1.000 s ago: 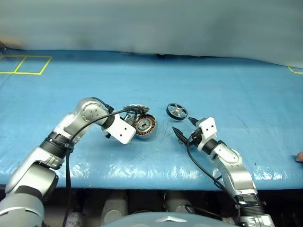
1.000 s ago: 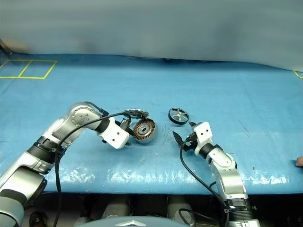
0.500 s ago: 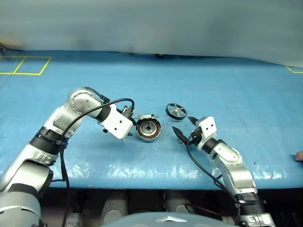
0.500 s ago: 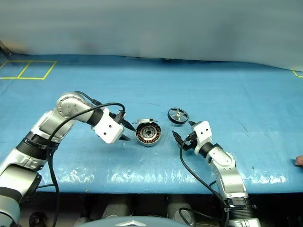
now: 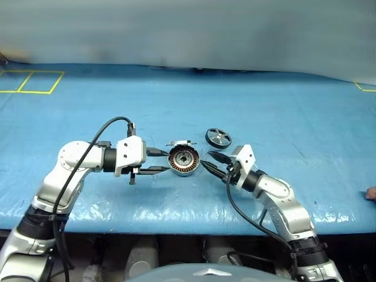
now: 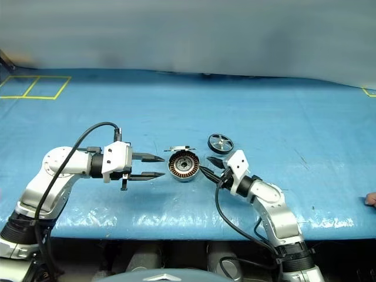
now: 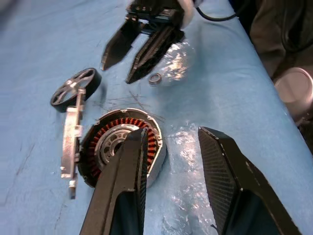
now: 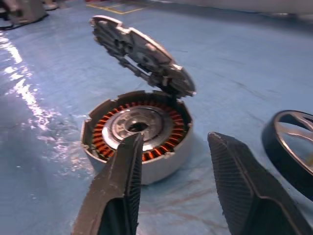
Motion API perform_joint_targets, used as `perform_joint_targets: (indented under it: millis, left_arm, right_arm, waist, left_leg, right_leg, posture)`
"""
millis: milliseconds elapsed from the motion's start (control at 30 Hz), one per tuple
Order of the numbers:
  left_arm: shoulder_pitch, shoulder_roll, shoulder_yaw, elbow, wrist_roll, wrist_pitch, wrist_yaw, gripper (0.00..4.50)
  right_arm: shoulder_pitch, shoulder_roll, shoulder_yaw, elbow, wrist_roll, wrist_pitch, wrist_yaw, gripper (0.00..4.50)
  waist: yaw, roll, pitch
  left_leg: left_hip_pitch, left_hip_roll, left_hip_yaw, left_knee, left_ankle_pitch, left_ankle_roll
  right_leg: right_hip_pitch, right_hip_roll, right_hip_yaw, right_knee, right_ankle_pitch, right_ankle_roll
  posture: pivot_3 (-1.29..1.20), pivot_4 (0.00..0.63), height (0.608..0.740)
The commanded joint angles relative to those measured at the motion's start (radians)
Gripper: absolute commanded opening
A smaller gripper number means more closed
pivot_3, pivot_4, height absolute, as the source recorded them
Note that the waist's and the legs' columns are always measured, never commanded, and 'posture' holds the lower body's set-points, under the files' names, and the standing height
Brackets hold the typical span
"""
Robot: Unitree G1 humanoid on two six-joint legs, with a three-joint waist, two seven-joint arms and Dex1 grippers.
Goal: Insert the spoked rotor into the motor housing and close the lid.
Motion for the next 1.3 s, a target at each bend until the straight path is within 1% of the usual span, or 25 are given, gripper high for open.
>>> perform_joint_targets:
  millis: [33, 100, 267, 367, 533, 867, 1000, 1200, 1300]
  left_arm:
    - [0.051, -0.060, 0.014, -0.001, 0.003, -0.009, 0.091, 1.70]
    - [0.077, -0.089, 0.010, 0.008, 0.007, -0.011, 0.122, 1.70]
    - [0.120, -0.118, 0.004, 0.034, 0.023, -0.019, 0.169, 1.70]
    - [0.118, -0.130, -0.001, 0.055, 0.025, -0.028, 0.175, 1.70]
    - [0.114, -0.146, -0.022, 0.086, 0.046, -0.036, 0.178, 1.70]
    - [0.135, -0.153, -0.044, 0.073, 0.062, -0.031, 0.182, 1.70]
    - [0.151, -0.151, -0.044, 0.061, 0.061, -0.027, 0.191, 1.70]
    - [0.159, -0.152, -0.041, 0.057, 0.063, -0.026, 0.199, 1.70]
    - [0.158, -0.156, -0.040, 0.058, 0.062, -0.029, 0.203, 1.70]
  right_arm:
    - [-0.043, 0.000, 0.025, -0.011, 0.003, 0.009, 0.031, 1.31]
    - [-0.072, 0.012, 0.035, 0.010, -0.004, 0.007, 0.029, 1.31]
    - [-0.145, 0.039, 0.080, 0.055, -0.029, -0.002, 0.050, 1.31]
    - [-0.184, 0.055, 0.098, 0.073, -0.038, -0.017, 0.061, 1.31]
    - [-0.253, 0.103, 0.090, 0.132, -0.041, -0.039, 0.049, 1.31]
    - [-0.398, 0.200, 0.049, 0.361, -0.088, -0.125, -0.046, 1.31]
    - [-0.444, 0.248, 0.020, 0.456, -0.111, -0.156, -0.124, 1.31]
    - [-0.445, 0.261, 0.028, 0.498, -0.134, -0.153, -0.136, 1.31]
    - [-0.427, 0.260, 0.018, 0.465, -0.119, -0.155, -0.125, 1.31]
  waist:
    - [0.000, 0.000, 0.000]
    - [0.001, 0.000, 0.000]
    - [-0.001, 0.000, 0.000]
    - [-0.002, 0.000, 0.000]
    - [-0.001, 0.000, 0.000]
    - [-0.005, 0.000, 0.000]
    - [-0.009, 0.000, 0.000]
    - [-0.011, 0.000, 0.000]
    - [-0.012, 0.000, 0.000]
  left_leg:
    - [0.000, 0.000, 0.000, 0.000, 0.000, 0.000]
    - [0.000, 0.000, 0.000, 0.000, 0.000, 0.000]
    - [0.001, 0.000, 0.000, -0.001, 0.000, 0.000]
    - [0.001, 0.001, 0.000, -0.001, 0.000, 0.000]
    - [0.001, 0.000, 0.000, -0.002, 0.000, 0.000]
    - [0.001, 0.001, 0.001, -0.005, 0.000, 0.000]
    - [0.001, 0.001, 0.000, -0.006, 0.000, 0.000]
    - [0.001, 0.001, 0.000, -0.008, 0.000, 0.000]
    - [0.001, 0.001, 0.000, -0.009, 0.000, 0.000]
  right_leg:
    - [0.000, 0.000, 0.000, 0.000, 0.000, 0.000]
    - [0.000, 0.000, 0.000, 0.000, 0.000, 0.000]
    - [0.000, 0.000, 0.000, 0.000, 0.000, 0.000]
    - [0.000, 0.001, 0.000, 0.000, 0.000, 0.000]
    - [-0.001, 0.000, 0.000, 0.000, 0.000, 0.000]
    - [-0.002, 0.000, 0.000, 0.000, 0.001, 0.001]
    - [-0.003, 0.001, -0.001, 0.000, 0.001, 0.001]
    - [-0.003, 0.000, -0.001, -0.001, 0.001, 0.001]
    - [-0.004, 0.001, -0.001, -0.001, 0.001, 0.001]
  posture:
    - [0.00, 0.150, 0.740]
    - [0.00, 0.150, 0.740]
    - [0.00, 0.150, 0.740]
    - [0.00, 0.150, 0.740]
    - [0.00, 0.150, 0.740]
    - [0.00, 0.150, 0.740]
    - [0.00, 0.150, 0.740]
    - [0.00, 0.150, 0.740]
    - [0.00, 0.150, 0.740]
